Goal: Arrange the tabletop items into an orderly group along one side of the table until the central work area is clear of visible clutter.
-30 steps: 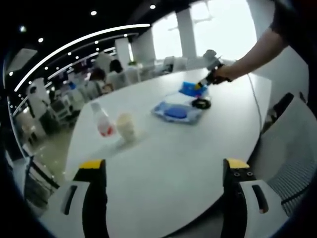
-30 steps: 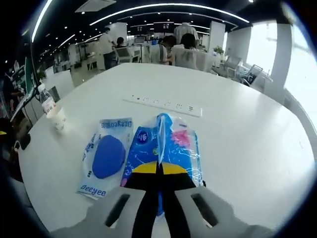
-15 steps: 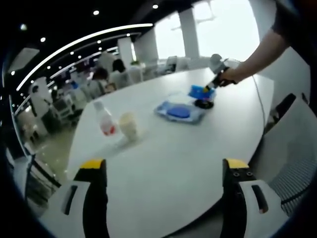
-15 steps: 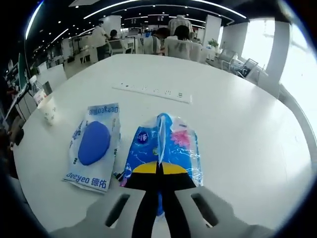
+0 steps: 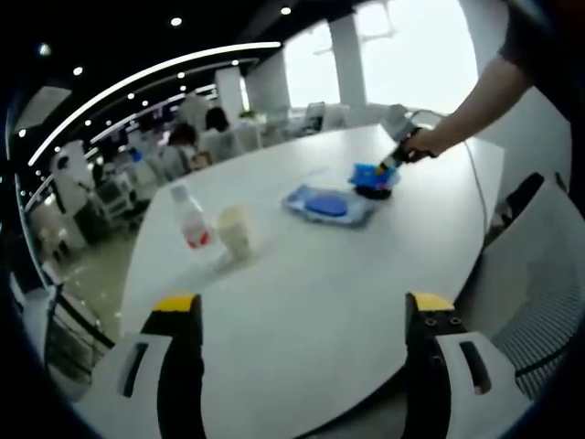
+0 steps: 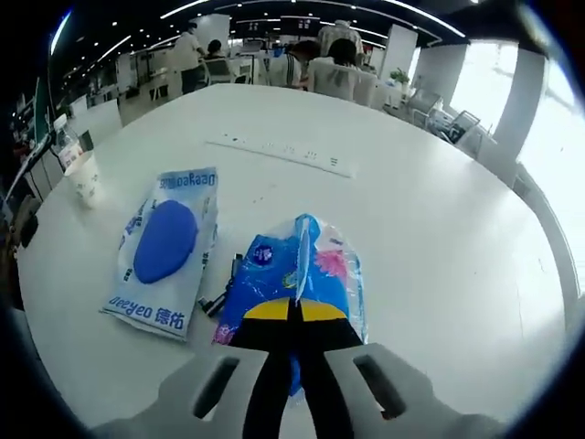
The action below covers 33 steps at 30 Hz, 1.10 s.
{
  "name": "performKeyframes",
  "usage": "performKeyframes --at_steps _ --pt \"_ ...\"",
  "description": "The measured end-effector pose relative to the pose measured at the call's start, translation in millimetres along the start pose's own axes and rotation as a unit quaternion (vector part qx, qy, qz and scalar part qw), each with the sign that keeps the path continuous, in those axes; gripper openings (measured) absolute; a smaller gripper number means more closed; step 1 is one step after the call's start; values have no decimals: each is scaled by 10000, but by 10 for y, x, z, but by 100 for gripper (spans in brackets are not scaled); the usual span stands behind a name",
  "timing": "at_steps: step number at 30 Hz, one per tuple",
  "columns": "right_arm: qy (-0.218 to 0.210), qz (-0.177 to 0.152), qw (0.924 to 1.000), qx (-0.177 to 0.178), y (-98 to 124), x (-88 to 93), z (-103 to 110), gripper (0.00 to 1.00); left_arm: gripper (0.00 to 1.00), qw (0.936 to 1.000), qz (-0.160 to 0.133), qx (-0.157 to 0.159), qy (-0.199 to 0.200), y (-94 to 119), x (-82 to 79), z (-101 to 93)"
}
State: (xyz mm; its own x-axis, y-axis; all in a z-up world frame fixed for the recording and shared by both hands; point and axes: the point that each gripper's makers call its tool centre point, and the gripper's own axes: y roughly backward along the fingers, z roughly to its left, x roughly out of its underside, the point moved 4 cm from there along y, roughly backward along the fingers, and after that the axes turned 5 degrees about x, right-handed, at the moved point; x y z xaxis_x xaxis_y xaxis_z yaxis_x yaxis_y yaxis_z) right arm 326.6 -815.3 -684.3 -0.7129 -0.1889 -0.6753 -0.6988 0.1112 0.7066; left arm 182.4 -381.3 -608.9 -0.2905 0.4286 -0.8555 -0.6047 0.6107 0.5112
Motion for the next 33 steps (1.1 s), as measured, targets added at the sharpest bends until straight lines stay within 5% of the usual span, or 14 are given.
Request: performKeyframes --at_steps 20,24,33 --pt "-203 -276 9994 -100 450 9 190 36 89 9991 -210 327 164 11 -91 -74" --pt "-390 -323 9986 -171 578 60 284 40 91 9979 -294 463 331 13 -126 -84" --pt "-421 -394 9980 -263 664 119 408 45 92 9976 -215 661 40 -86 -223 36"
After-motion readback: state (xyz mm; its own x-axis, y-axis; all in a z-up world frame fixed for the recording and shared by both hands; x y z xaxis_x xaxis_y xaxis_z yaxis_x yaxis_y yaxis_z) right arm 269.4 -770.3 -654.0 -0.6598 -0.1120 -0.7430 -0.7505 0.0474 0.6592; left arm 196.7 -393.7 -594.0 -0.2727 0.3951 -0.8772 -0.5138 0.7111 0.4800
